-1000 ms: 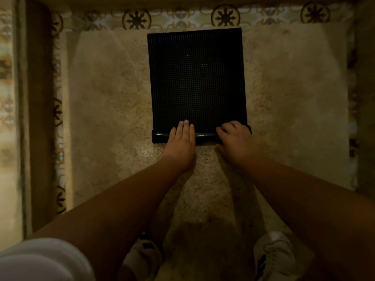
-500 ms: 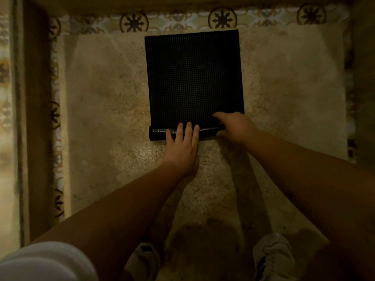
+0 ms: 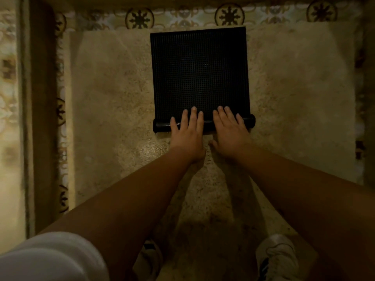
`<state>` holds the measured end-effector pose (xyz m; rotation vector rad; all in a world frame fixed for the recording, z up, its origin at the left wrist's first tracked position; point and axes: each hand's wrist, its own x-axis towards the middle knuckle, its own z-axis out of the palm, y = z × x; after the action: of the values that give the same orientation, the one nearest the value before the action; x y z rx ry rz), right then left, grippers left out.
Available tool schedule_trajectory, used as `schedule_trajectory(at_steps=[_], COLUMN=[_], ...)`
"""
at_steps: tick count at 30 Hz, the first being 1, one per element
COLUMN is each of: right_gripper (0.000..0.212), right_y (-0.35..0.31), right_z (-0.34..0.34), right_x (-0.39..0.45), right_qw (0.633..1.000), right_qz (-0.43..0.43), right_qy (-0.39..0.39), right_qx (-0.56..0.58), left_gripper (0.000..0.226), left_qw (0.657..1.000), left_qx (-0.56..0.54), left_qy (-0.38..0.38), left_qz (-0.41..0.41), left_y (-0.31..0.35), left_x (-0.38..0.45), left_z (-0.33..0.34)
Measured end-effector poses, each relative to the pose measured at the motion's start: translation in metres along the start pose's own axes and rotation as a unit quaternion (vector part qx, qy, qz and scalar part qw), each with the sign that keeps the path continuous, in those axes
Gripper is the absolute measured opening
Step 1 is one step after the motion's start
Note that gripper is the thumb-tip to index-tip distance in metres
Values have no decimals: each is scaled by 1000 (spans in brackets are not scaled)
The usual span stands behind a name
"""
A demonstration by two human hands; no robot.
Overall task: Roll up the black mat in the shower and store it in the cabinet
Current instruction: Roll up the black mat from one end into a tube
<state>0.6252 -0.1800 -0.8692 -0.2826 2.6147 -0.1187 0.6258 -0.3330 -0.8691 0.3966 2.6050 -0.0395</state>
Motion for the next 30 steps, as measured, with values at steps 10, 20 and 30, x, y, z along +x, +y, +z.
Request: schedule_trajectory(at_steps=[10,20,30], right_gripper=[106,39,33], right_y=[9,10,2], right_z=[-15,-37,-64], right_x=[40,34,42], right_qw=[999,994,996], right_qz=[-6,-34,-20], right_qy=[-38,77,-79], right_qx=[24,63,-20], left_gripper=[83,70,50], left_qw=[999,999,997], left_qx=[-23,-37,-60], left_qy=[28,29,54], left_qz=[3,7,7], left_y=[-7,-16,-24], left_x=[2,27,22], left_z=[-2,-23,-24])
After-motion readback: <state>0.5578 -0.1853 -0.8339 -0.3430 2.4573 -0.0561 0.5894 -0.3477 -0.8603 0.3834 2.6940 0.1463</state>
